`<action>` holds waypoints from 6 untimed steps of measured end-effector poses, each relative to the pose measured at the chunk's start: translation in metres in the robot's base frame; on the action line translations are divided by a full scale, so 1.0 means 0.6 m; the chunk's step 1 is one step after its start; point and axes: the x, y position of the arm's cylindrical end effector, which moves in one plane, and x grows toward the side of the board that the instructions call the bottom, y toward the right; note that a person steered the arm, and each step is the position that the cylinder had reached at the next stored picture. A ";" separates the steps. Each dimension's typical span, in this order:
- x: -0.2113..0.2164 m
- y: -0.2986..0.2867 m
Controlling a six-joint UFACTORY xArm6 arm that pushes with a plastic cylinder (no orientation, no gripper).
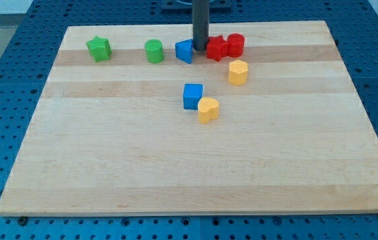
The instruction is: Point your arm at the top center of the board
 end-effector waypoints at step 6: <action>0.069 0.069</action>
